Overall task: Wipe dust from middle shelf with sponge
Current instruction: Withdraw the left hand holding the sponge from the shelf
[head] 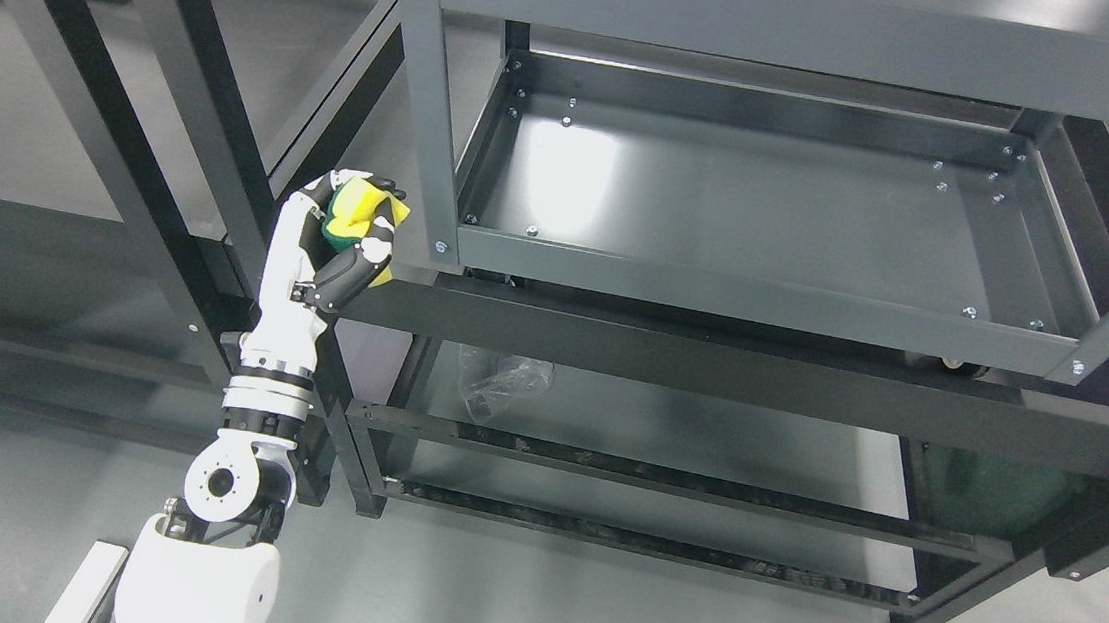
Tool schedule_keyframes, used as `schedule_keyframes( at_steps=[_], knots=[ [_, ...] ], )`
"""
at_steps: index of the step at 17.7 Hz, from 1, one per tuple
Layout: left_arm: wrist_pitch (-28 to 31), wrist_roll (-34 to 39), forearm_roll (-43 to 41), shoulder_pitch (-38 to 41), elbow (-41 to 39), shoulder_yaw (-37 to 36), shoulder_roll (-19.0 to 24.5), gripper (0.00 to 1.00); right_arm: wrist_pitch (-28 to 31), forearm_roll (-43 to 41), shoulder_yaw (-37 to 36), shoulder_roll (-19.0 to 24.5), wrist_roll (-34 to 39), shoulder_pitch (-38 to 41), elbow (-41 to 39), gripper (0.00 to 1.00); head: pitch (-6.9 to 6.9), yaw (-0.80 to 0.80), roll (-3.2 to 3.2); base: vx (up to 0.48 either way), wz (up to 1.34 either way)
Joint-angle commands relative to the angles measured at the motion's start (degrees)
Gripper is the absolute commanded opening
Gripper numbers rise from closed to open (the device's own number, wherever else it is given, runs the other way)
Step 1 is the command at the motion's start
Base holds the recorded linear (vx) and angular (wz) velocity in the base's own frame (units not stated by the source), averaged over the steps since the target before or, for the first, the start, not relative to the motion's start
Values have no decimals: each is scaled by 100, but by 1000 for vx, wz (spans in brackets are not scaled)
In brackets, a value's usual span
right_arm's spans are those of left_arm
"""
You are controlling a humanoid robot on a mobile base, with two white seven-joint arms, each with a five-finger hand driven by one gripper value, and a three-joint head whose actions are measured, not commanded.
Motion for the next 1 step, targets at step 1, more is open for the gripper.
schedule_keyframes(
  at_steps=[1],
  knots=[
    [-1, -5, 112, 45, -342, -320, 92, 1, 3, 0, -2, -100, -4, -1, -100, 100, 0, 0, 0, 0, 0]
  ],
)
